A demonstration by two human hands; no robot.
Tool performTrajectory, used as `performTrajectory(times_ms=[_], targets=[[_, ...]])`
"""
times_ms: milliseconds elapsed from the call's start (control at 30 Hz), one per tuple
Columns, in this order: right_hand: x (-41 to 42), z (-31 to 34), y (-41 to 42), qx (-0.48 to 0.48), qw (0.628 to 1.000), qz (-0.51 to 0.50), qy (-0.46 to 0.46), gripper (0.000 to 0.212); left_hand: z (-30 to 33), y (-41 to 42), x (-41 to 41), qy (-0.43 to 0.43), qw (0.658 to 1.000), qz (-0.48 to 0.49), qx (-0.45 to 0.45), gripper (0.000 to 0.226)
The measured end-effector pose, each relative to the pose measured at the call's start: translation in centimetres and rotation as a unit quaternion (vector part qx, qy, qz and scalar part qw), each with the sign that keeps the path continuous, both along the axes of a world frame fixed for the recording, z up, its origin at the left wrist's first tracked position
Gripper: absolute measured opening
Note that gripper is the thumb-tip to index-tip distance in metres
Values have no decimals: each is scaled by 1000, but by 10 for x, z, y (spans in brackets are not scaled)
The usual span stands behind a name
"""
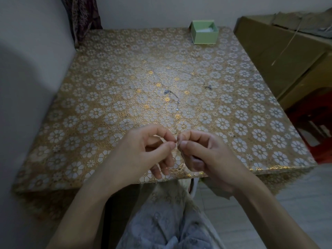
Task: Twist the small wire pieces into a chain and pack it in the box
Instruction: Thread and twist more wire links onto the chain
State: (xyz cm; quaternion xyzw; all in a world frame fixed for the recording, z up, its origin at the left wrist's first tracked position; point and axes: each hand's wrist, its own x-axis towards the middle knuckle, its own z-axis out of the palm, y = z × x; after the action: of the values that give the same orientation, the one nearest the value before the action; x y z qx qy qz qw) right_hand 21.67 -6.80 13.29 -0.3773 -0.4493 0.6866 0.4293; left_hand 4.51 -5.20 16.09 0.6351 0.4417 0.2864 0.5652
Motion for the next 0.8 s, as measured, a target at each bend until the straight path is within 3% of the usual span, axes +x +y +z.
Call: performTrajectory(times_ms=[133,367,533,800], targets=[[1,3,-1,58,997,-18,-51,9,2,-2,2,-25,999,11,-22,19],[1,6,-1,163,977,-49,-130,10,-1,-4,5,-27,999,47,-1,22],[0,4,-3,159,976,-75,-131,9,-1,-6,7,-13,997,64,30,6],[0,2,-4,119,984,-93,-97,9,-1,-8,8,33,995,60,79,10]])
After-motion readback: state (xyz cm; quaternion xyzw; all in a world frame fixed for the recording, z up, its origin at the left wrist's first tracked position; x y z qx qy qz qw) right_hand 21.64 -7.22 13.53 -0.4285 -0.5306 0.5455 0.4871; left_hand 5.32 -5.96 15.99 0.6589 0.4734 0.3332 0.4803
